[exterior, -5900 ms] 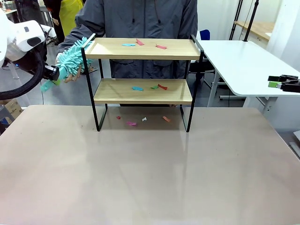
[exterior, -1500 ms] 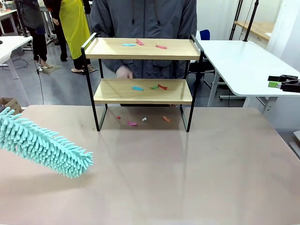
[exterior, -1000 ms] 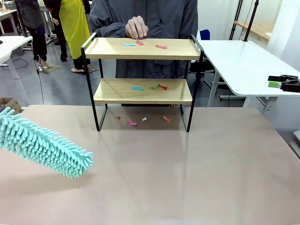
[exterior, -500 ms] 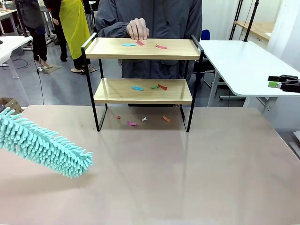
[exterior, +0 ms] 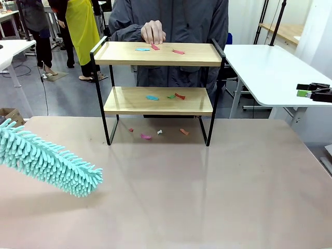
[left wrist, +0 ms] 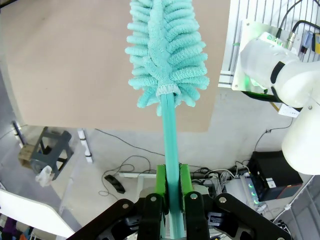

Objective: Clean the shelf.
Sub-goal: Clean the specific section of the Shelf indicated by the human with the Duster.

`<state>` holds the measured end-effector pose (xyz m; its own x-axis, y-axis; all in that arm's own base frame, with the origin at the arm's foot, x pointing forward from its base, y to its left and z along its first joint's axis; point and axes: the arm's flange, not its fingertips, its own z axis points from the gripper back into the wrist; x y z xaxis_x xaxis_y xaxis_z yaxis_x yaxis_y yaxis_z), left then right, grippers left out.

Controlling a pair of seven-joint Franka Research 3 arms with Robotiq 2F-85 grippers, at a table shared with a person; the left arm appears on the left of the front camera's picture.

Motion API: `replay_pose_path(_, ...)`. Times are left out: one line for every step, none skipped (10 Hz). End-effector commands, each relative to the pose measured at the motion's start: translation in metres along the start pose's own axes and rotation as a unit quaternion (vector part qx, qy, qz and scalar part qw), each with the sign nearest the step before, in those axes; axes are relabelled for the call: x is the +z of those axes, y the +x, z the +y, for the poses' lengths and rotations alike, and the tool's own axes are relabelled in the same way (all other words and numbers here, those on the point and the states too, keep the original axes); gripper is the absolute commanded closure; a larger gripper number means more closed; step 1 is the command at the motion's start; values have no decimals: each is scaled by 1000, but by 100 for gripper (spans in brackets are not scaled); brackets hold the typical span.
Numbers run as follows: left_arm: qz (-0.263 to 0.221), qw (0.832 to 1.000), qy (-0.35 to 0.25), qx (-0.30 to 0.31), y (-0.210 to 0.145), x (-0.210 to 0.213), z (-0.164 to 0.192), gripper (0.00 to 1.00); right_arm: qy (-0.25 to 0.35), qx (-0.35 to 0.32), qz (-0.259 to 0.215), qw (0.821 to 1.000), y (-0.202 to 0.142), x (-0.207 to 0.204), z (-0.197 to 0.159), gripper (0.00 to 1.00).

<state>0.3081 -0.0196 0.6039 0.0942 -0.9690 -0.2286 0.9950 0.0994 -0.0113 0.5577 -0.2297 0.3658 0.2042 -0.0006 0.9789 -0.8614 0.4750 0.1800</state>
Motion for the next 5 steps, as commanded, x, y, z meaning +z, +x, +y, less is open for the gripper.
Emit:
replay_pose_path(7, 1000, 4, -9, -6, 0, -1, 87, 0, 2, -2, 1000, 3, -2, 2, 0)
replay_pose_path(7, 1000, 4, -9, -6, 0, -1, 87, 0, 2, -2, 1000, 3, -2, 2, 0)
replay_pose_path(7, 1000, 4, -9, -6, 0, -1, 87, 0, 2, -2, 1000, 3, -2, 2, 0)
replay_pose_path(0, 1000, 0, 0, 0, 0, 0, 87, 0, 2, -2, 1000, 3, -2, 2, 0)
replay_pose_path(-45, 999, 6, -15, 4, 23, -2, 87, 0, 2, -2, 1000, 3, -2, 2, 0)
